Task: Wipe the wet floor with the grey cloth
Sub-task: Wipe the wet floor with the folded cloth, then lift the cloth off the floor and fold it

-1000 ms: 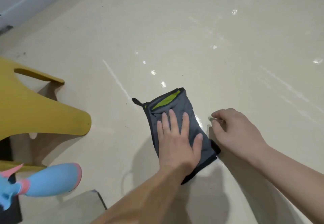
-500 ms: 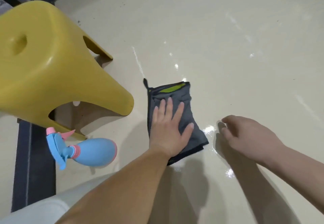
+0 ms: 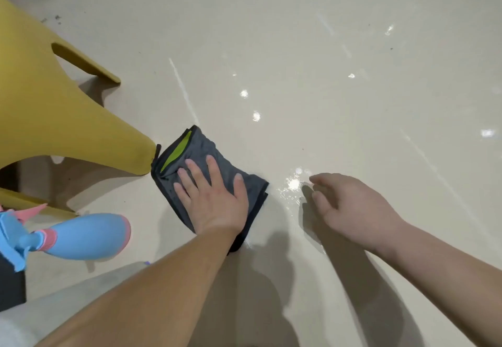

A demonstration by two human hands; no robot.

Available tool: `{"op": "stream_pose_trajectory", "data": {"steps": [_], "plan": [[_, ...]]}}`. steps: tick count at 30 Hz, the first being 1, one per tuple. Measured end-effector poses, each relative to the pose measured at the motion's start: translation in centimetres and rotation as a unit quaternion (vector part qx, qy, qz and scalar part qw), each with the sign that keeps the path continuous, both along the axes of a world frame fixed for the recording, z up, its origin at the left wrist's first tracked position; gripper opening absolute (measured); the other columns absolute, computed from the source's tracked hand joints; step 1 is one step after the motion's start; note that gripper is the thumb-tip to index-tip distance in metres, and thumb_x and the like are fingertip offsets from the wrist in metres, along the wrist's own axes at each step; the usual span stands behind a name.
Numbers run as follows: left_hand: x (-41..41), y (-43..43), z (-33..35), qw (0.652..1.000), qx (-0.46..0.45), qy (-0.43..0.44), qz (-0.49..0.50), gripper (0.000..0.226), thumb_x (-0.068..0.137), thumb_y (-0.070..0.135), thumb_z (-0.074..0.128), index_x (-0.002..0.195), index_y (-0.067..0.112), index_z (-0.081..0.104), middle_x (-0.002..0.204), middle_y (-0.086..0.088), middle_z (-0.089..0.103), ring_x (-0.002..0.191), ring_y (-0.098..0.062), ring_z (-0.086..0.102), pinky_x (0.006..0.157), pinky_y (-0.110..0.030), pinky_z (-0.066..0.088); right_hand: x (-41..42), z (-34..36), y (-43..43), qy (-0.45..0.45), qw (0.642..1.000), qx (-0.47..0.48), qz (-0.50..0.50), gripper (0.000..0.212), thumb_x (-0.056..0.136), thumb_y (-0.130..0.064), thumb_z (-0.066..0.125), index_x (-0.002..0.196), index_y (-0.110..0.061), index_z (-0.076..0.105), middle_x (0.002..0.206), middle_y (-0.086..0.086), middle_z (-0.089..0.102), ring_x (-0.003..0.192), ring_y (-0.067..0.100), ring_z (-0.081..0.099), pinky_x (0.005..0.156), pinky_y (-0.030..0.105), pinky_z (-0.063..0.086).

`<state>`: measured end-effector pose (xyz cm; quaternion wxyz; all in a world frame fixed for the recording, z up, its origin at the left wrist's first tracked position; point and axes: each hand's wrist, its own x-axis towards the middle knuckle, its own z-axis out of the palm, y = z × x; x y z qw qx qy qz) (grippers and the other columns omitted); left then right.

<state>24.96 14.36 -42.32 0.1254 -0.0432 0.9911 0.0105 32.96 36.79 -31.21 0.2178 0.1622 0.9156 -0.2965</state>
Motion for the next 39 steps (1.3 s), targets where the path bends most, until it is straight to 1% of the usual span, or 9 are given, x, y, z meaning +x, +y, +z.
{"op": "stream_pose_trajectory", "data": {"steps": [7, 15, 19, 23, 27, 29, 31, 34, 39], "plan": [[5.2, 1.7, 0.6, 0.998, 0.001, -0.007, 0.065, 0.077, 0.098, 0.068, 0.003, 0.164, 0.027, -0.003, 0.171, -0.014, -0.008, 0.157, -0.034, -0.008, 0.126, -0.053, -0.006, 9.3, -0.6, 5.2, -0.037, 0.996, -0.051, -0.067, 0.02, 0.1, -0.047, 0.051, 0.102, -0.035, 0.067, 0.088, -0.019, 0.069, 0.088, 0.007, 0.065, 0.085, 0.036, 0.055], [19.4, 8.3, 2.5, 0.978, 0.05, -0.12, 0.162, 0.073, 0.101, 0.063, 0.004, 0.159, 0.026, -0.022, 0.166, -0.013, -0.029, 0.153, -0.034, -0.025, 0.122, -0.054, -0.017, 14.8, -0.5, 6.3, -0.053, 0.993, -0.106, -0.018, 0.021, 0.098, -0.035, 0.053, 0.083, -0.03, 0.067, 0.083, -0.012, 0.069, 0.078, 0.01, 0.065, 0.07, 0.03, 0.052], [27.2, 11.7, 3.1, 0.983, 0.057, -0.168, 0.041, 0.077, 0.101, 0.064, 0.007, 0.154, 0.025, -0.032, 0.159, -0.016, -0.041, 0.148, -0.036, -0.036, 0.12, -0.056, -0.022, 16.0, 0.3, 7.2, -0.041, 0.989, -0.135, -0.041, 0.022, 0.096, -0.027, 0.052, 0.087, -0.022, 0.071, 0.084, -0.003, 0.075, 0.079, 0.016, 0.067, 0.069, 0.03, 0.052], [30.9, 12.4, 4.0, 0.942, 0.066, -0.206, -0.258, 0.083, 0.096, 0.071, 0.005, 0.152, 0.026, -0.036, 0.149, -0.011, -0.055, 0.136, -0.033, -0.053, 0.114, -0.055, -0.03, 18.0, -0.5, 9.8, -0.044, 0.985, -0.138, -0.097, 0.025, 0.093, -0.022, 0.053, 0.089, -0.005, 0.071, 0.087, 0.012, 0.075, 0.074, 0.024, 0.063, 0.072, 0.036, 0.054], [27.7, 12.2, 4.4, 0.86, 0.094, -0.209, -0.456, 0.075, 0.1, 0.067, 0.015, 0.162, 0.033, -0.011, 0.165, -0.005, -0.035, 0.149, -0.027, -0.036, 0.122, -0.051, -0.019, 20.1, -1.2, 12.6, -0.062, 0.978, -0.131, -0.147, 0.022, 0.091, -0.018, 0.055, 0.088, 0.0, 0.069, 0.087, 0.017, 0.074, 0.072, 0.027, 0.059, 0.063, 0.031, 0.046], [25.1, 12.8, 5.3, 0.863, 0.171, -0.163, -0.446, 0.06, 0.103, 0.059, 0.02, 0.158, 0.037, 0.028, 0.172, -0.002, 0.009, 0.157, -0.027, 0.002, 0.125, -0.048, 0.007, 20.8, -1.4, 14.0, -0.065, 0.972, -0.129, -0.186, 0.02, 0.089, -0.017, 0.058, 0.09, 0.0, 0.069, 0.081, 0.018, 0.074, 0.066, 0.026, 0.058, 0.06, 0.031, 0.045], [22.1, 13.4, 6.1, 0.875, 0.214, -0.066, -0.429, 0.044, 0.101, 0.048, 0.039, 0.138, 0.029, 0.054, 0.145, 0.004, 0.049, 0.135, -0.026, 0.043, 0.108, -0.046, 0.035, 20.9, -1.7, 14.9, -0.05, 0.965, -0.13, -0.224, 0.021, 0.087, -0.017, 0.06, 0.097, 0.0, 0.067, 0.07, 0.014, 0.07, 0.06, 0.024, 0.055, 0.058, 0.031, 0.045], [17.4, 14.3, 6.1, 0.9, 0.17, -0.006, -0.402, 0.04, 0.094, 0.039, 0.058, 0.13, 0.022, 0.058, 0.126, 0.001, 0.054, 0.113, -0.024, 0.05, 0.096, -0.044, 0.042, 20.5, -1.7, 14.6, -0.03, 0.957, -0.134, -0.254, 0.015, 0.088, -0.023, 0.064, 0.103, -0.02, 0.068, 0.073, 0.006, 0.072, 0.058, 0.02, 0.059, 0.061, 0.028, 0.047], [14.4, 14.4, 6.3, 0.868, 0.21, -0.124, -0.433, 0.009, 0.097, 0.036, 0.059, 0.092, 0.029, 0.06, 0.088, 0.011, 0.058, 0.086, -0.015, 0.056, 0.08, -0.039, 0.049, 18.8, -2.0, 12.1, -0.022, 0.978, -0.1, -0.179, 0.018, 0.09, -0.027, 0.067, 0.109, -0.028, 0.068, 0.097, -0.003, 0.07, 0.084, 0.018, 0.064, 0.077, 0.027, 0.05]]}}
